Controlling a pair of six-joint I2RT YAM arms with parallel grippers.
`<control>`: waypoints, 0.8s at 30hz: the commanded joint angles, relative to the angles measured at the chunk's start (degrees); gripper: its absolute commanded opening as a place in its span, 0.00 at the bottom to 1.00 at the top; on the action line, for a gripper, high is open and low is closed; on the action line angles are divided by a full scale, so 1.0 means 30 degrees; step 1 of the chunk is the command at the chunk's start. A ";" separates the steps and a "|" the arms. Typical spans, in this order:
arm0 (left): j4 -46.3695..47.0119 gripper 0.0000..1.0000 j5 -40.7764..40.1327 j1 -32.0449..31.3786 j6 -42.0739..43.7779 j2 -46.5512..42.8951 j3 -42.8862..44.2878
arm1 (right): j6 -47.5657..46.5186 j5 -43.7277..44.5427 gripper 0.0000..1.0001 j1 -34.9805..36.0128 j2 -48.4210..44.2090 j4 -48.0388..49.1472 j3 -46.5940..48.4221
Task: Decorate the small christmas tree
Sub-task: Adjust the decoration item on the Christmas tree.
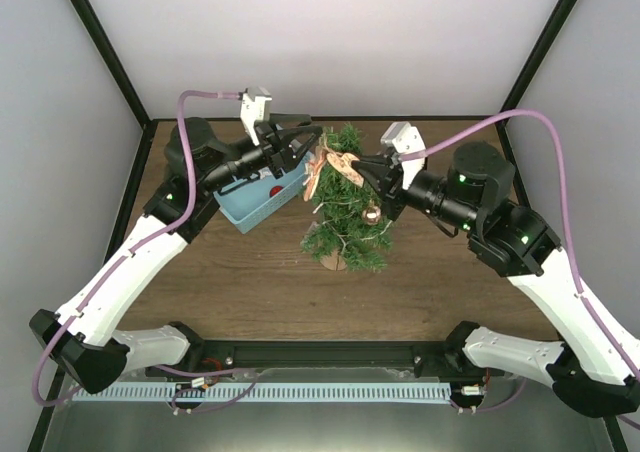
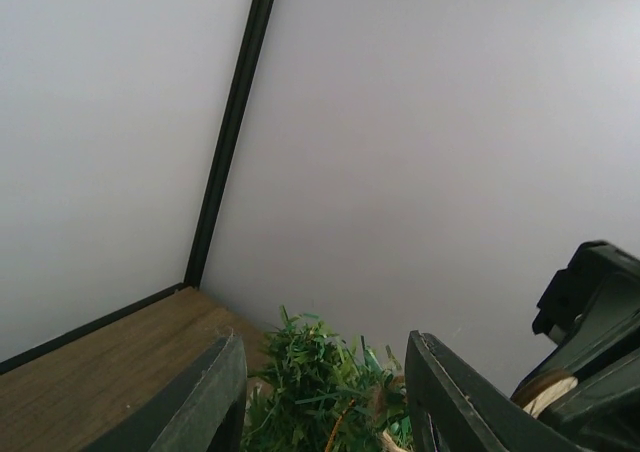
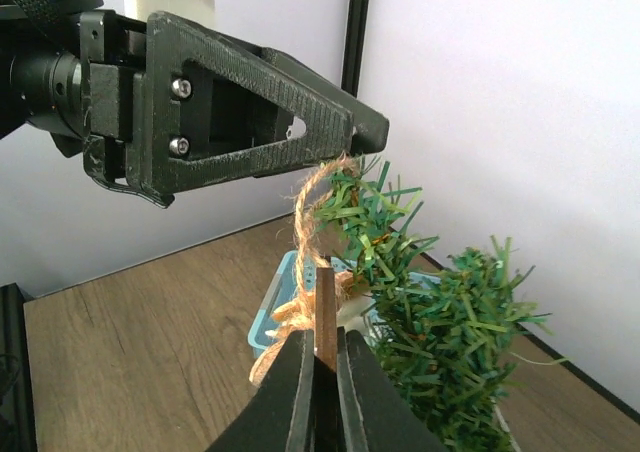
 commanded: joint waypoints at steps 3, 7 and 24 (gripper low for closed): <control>-0.0139 0.45 0.0072 -0.0108 0.0347 -0.0186 -0.0001 | -0.1305 0.0050 0.01 -0.0143 0.0568 -0.1955 0.2029; 0.0220 0.46 0.0407 -0.0108 -0.0013 -0.0277 -0.0033 | -0.1697 -0.0396 0.01 -0.0124 0.1141 -0.2709 0.2600; 0.1139 0.52 0.0632 -0.0135 -0.0726 -0.0635 -0.0065 | -0.1786 0.1833 0.01 -0.0134 0.1857 -0.4302 0.4251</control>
